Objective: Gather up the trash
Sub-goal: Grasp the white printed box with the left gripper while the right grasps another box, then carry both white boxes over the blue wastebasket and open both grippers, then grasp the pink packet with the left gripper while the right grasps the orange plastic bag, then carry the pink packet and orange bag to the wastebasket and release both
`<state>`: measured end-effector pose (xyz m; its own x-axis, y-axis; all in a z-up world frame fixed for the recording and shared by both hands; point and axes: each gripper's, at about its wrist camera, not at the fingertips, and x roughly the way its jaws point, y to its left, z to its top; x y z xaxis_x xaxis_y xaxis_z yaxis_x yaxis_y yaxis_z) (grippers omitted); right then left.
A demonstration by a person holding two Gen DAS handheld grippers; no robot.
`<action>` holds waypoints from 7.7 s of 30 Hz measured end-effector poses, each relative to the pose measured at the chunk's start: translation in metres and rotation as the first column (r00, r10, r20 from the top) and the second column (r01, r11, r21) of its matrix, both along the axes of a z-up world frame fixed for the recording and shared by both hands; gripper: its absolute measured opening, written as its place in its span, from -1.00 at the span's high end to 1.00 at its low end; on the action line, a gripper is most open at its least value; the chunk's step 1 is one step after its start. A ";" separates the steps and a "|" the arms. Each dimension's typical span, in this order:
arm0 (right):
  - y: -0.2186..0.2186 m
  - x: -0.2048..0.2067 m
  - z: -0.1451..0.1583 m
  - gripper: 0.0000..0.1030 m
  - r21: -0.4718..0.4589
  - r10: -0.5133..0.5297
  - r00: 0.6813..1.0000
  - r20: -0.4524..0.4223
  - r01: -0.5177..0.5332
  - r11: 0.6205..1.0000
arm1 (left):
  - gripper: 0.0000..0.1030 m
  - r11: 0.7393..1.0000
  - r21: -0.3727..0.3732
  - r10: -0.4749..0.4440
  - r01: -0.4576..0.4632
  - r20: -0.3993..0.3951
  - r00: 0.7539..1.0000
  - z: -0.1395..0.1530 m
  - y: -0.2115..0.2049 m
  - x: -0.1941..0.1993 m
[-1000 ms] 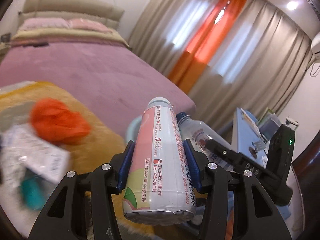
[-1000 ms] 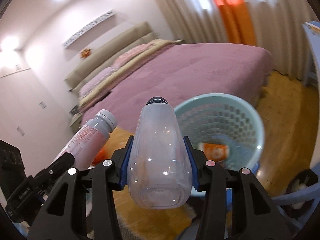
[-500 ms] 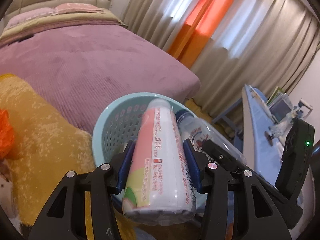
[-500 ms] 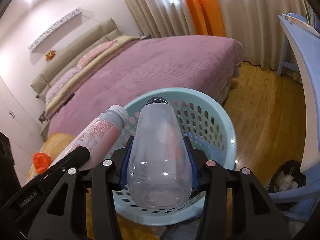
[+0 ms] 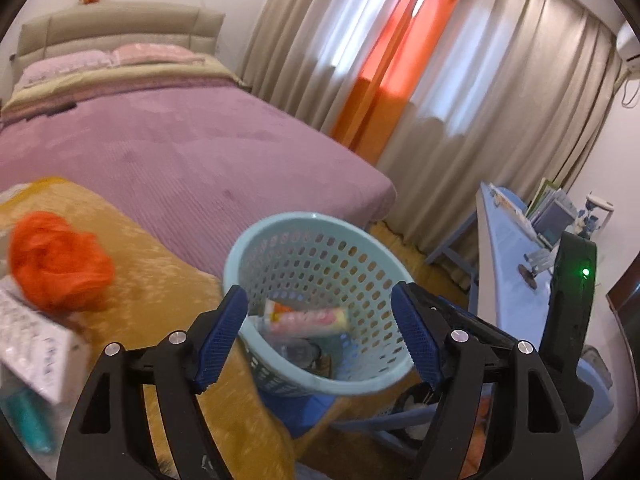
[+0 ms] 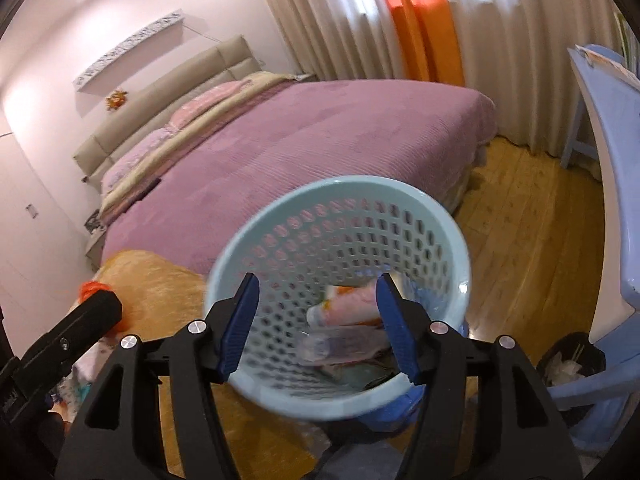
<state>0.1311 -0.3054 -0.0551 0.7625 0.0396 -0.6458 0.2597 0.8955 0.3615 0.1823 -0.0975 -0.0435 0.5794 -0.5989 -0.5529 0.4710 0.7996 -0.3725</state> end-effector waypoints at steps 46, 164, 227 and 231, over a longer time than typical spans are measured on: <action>0.262 0.076 -0.010 -0.34 -0.181 0.690 0.722 -0.044 -0.685 0.705 | -0.76 0.851 0.446 0.337 -0.278 -0.057 0.940 -0.029 0.273 0.007; 0.015 0.022 0.013 -0.22 -0.068 0.114 0.994 0.002 -0.113 0.991 | -0.66 0.999 0.001 0.046 -0.046 0.052 0.998 0.033 0.011 -0.015; 0.256 0.084 0.002 0.34 -0.326 0.537 0.835 0.119 -0.478 0.816 | 0.27 0.719 0.275 0.669 -0.638 -0.026 0.743 -0.024 0.312 -0.068; 0.232 0.060 0.023 0.34 -0.312 0.513 0.841 0.172 -0.447 0.838 | 0.27 0.735 0.255 0.648 -0.629 0.009 0.761 -0.003 0.299 -0.075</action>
<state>0.1909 -0.0729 -0.0322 0.8202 0.3042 -0.4845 -0.2918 0.9509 0.1030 0.1073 0.2011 -0.0470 0.7298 0.0460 -0.6821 -0.2031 0.9673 -0.1521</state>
